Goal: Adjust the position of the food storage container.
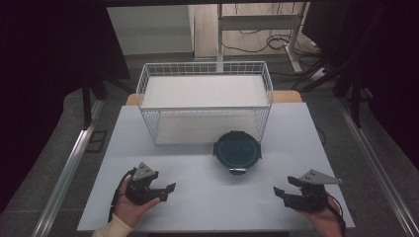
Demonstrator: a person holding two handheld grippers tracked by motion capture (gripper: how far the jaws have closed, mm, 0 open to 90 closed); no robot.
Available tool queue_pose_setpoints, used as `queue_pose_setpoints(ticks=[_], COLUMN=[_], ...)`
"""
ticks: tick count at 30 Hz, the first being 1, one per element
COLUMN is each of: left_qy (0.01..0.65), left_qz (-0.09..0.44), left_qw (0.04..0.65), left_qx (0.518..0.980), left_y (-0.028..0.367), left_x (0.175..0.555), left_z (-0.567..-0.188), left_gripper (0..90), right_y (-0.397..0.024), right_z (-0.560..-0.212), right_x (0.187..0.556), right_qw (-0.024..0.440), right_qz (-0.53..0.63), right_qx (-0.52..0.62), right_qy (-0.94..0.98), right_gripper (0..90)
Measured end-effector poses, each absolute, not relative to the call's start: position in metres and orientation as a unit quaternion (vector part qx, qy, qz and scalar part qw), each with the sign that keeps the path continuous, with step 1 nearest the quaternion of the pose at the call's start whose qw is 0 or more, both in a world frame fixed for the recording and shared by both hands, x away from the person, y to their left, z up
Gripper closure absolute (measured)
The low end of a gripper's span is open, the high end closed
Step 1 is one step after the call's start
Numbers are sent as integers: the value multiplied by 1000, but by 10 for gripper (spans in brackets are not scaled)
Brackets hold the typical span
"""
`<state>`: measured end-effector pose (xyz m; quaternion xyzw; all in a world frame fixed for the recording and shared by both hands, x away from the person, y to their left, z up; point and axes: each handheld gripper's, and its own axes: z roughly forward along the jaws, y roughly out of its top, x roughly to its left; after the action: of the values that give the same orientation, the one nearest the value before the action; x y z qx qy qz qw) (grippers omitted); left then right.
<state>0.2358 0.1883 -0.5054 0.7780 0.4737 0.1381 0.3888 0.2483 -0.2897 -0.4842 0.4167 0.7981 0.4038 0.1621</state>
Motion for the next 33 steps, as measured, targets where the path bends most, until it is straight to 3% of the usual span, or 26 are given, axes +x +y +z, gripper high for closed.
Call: queue_pose_setpoints(ticks=[10,17,33], left_qy=[472,468,464], left_qz=[143,136,133], left_qw=[390,388,382], left_qx=[777,782,789], left_y=[189,190,187], left_x=[234,236,236], left_z=[-505,-507,-510], left_gripper=[232,231,229], right_y=[-285,-277,-241], right_z=[-462,-445,-430], right_x=[260,288,361], right_qw=[167,151,136], right_qz=[405,401,356], right_qx=[418,421,397], right_qy=[796,800,835], right_gripper=[378,477,844])
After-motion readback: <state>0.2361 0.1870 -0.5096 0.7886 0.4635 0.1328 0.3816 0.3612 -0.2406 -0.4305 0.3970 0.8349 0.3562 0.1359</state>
